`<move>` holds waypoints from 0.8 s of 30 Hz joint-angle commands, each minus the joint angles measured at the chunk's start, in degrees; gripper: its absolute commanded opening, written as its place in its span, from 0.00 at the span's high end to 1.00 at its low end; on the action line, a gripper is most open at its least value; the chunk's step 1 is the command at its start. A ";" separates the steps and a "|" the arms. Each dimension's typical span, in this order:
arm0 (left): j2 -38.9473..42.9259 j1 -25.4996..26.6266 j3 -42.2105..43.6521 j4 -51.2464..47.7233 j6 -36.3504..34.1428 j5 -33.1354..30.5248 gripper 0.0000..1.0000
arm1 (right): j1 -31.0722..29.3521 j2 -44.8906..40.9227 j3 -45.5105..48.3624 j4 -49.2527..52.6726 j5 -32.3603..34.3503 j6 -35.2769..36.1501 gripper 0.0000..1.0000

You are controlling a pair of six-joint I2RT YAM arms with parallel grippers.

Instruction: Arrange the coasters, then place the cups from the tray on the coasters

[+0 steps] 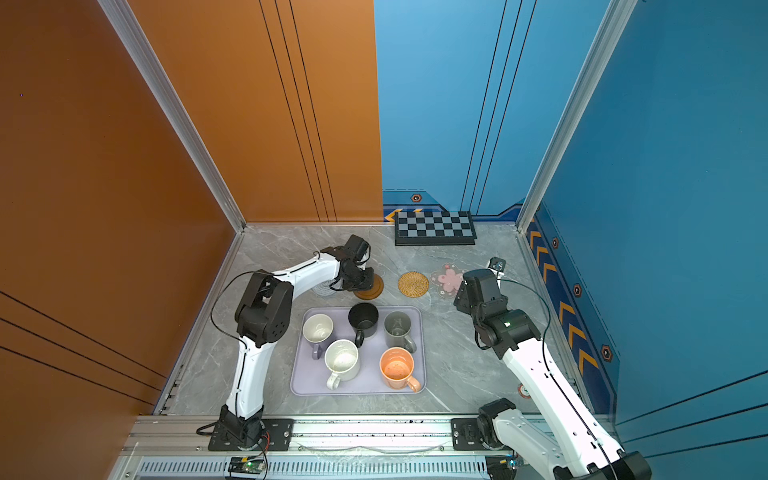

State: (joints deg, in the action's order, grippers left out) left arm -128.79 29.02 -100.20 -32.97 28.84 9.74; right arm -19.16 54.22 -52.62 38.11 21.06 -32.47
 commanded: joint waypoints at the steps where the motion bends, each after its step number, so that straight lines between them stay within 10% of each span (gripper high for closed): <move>1: -4.45 0.93 -1.45 -3.17 1.20 1.63 0.84 | 0.23 -1.52 0.82 1.78 1.02 -0.94 0.26; 24: -5.88 1.01 -6.76 -3.19 2.31 -0.18 0.84 | 0.76 -0.24 1.53 1.96 -0.20 -0.75 0.26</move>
State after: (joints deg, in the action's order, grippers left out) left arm -133.29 30.06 -107.07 -32.97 31.55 10.96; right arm -18.68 54.17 -51.90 38.59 21.02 -32.47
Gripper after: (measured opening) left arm 0.164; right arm 0.745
